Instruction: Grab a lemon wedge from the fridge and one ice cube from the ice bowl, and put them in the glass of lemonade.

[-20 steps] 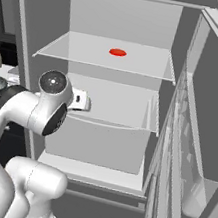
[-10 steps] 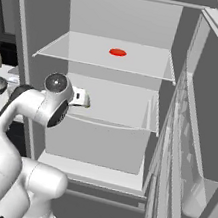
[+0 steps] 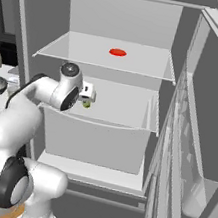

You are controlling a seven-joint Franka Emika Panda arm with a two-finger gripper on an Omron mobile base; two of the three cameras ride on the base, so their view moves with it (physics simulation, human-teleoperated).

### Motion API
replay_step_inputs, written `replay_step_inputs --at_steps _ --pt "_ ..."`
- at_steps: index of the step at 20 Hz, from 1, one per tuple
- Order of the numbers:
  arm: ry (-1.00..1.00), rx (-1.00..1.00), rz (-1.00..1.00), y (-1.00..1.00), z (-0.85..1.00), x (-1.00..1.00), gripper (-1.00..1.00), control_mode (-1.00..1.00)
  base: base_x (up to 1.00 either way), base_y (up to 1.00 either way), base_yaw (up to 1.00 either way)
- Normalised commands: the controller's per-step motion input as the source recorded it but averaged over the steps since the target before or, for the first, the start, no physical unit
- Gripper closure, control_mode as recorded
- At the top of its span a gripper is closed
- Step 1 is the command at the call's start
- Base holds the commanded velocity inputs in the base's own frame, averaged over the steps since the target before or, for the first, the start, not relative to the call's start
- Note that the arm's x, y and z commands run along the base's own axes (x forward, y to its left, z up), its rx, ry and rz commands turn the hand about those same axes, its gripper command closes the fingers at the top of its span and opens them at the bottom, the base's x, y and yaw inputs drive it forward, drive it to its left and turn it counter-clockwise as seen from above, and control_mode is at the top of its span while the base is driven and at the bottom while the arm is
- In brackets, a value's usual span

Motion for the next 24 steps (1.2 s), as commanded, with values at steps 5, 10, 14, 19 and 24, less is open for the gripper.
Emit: replay_step_inputs --at_steps 5,10,14,19,24 --pt "0.07 0.0 0.0 -0.1 -0.38 0.35 -1.0 -1.0 0.0 0.0 0.0" --pt "-0.01 0.0 0.0 0.0 -0.58 0.0 -1.0 -1.0 0.0 0.0 0.0" --pt "0.0 0.0 0.0 0.0 -0.33 0.03 -1.0 -1.0 0.0 0.0 0.0" --pt "-0.01 0.0 0.0 0.0 -0.11 0.01 -1.0 -1.0 0.0 0.0 0.0" --pt "0.0 0.0 0.0 0.0 0.04 0.26 -1.0 -1.0 0.0 0.0 0.0"
